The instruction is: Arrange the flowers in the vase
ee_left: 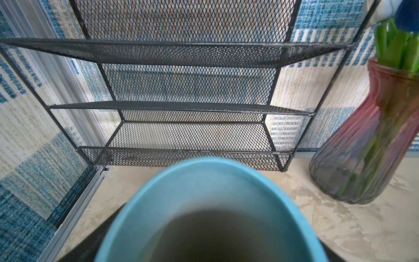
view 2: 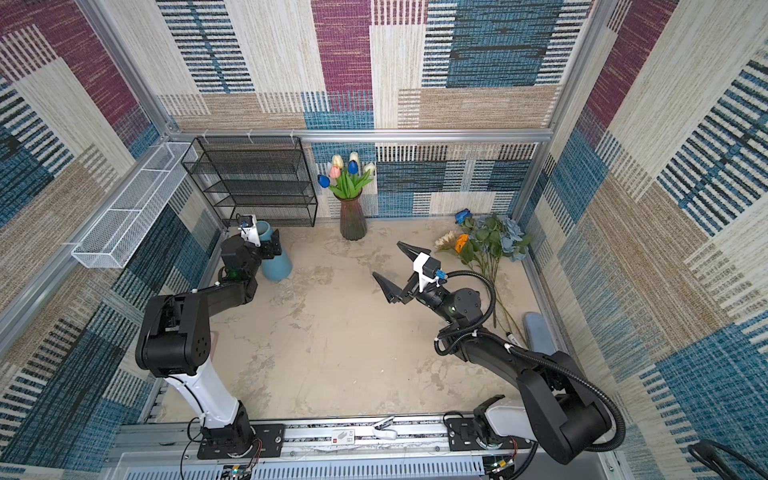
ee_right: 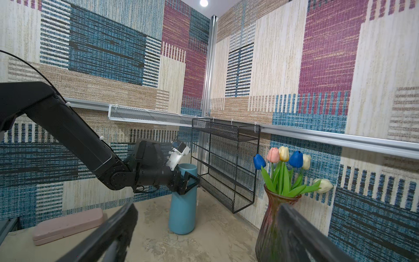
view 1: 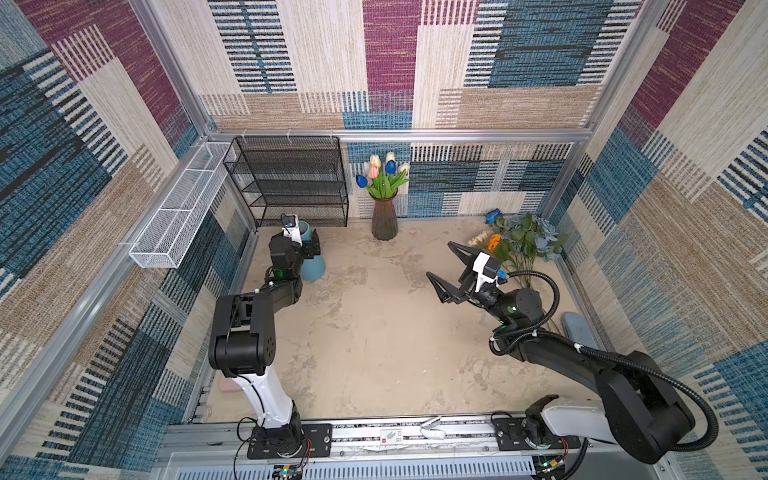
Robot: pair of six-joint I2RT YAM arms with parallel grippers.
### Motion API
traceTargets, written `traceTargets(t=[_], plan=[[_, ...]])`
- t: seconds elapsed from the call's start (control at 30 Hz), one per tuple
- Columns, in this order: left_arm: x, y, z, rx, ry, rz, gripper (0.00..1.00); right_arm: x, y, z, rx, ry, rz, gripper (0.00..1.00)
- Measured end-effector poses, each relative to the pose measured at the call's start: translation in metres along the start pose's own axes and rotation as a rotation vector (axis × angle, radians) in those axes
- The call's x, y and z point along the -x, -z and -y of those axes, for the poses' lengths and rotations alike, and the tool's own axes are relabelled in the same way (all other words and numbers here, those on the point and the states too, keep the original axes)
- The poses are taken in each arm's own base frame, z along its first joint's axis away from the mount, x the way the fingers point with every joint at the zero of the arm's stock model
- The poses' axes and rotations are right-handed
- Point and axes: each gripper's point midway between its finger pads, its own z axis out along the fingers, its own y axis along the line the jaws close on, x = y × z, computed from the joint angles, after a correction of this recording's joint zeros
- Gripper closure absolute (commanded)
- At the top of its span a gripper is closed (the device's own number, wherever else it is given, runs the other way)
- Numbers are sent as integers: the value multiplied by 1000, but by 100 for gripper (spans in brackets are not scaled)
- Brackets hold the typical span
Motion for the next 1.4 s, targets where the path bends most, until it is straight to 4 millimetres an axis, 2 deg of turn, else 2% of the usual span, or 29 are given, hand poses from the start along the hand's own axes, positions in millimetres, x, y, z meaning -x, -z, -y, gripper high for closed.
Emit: traceTargets(t=[0.2, 0.33, 0.37, 0.43, 0.53, 0.67, 0.93, 1.13, 1.23, 1.4], plan=[[0, -4, 3, -21, -12, 23, 23, 3, 14, -2, -32, 27, -20, 0], [0, -4, 4, -30, -18, 24, 37, 0, 30, 0, -89, 39, -45, 0], [0, -4, 5, -31, -18, 25, 42, 0, 35, 1, -109, 41, -51, 0], [0, -4, 5, -33, -18, 26, 59, -2, 45, 4, -152, 41, -62, 0], [0, -3, 7, -45, -18, 31, 60, -8, 61, 11, -227, 35, -83, 0], [0, 0, 11, -70, -17, 37, 68, -18, 75, 21, -315, 25, -120, 0], [-2, 33, 39, -189, 0, -9, 73, -38, 83, 40, -429, -16, -182, 0], [-1, 71, 84, -305, -5, -30, 76, -48, 77, 46, -446, -30, -208, 0], [3, 95, 119, -391, -16, -20, 77, -50, 73, 49, -452, -33, -212, 0], [1, 134, 188, -559, -44, -28, 79, -53, 70, 58, -471, -30, -218, 0]])
